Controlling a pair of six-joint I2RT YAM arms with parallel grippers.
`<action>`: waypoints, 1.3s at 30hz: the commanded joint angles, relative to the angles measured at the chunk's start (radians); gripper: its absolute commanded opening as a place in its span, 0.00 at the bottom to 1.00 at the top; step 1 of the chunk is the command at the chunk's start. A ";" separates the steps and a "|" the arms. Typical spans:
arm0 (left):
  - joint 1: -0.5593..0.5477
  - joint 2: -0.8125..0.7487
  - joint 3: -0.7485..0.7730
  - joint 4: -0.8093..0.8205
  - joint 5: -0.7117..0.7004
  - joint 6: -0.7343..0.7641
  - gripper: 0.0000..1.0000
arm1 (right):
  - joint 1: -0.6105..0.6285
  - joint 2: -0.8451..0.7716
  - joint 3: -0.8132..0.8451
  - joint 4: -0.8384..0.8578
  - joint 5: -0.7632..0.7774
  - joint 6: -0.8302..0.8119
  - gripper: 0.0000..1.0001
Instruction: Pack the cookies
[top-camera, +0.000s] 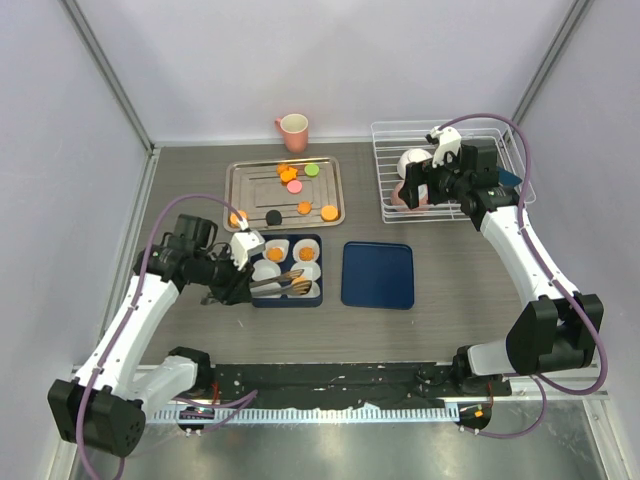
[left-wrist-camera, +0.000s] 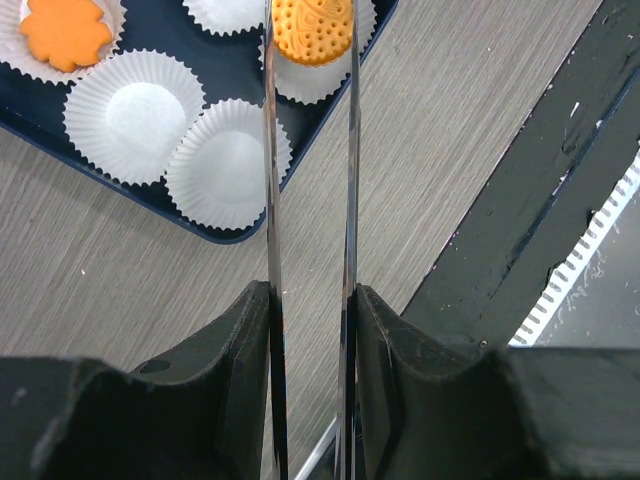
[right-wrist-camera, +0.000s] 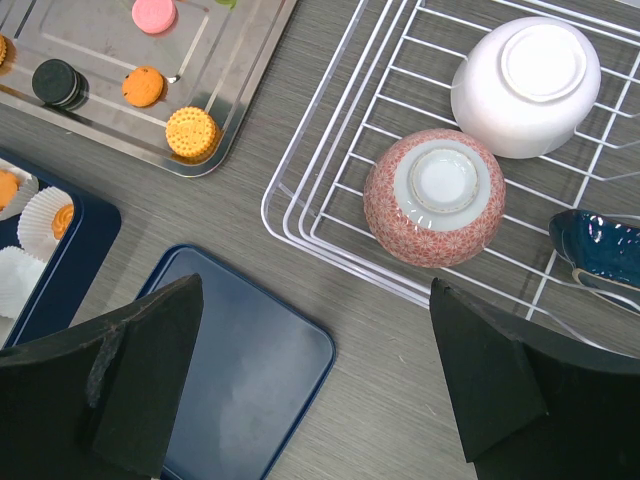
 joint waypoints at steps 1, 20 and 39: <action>-0.009 -0.006 0.005 0.036 0.022 0.007 0.36 | -0.003 -0.007 0.004 0.022 -0.013 0.008 1.00; -0.027 0.004 -0.008 0.054 0.011 -0.004 0.47 | -0.011 -0.019 0.001 0.022 -0.027 0.010 1.00; -0.032 -0.041 0.031 0.109 -0.017 -0.074 0.51 | -0.012 -0.013 0.001 0.022 -0.028 0.010 1.00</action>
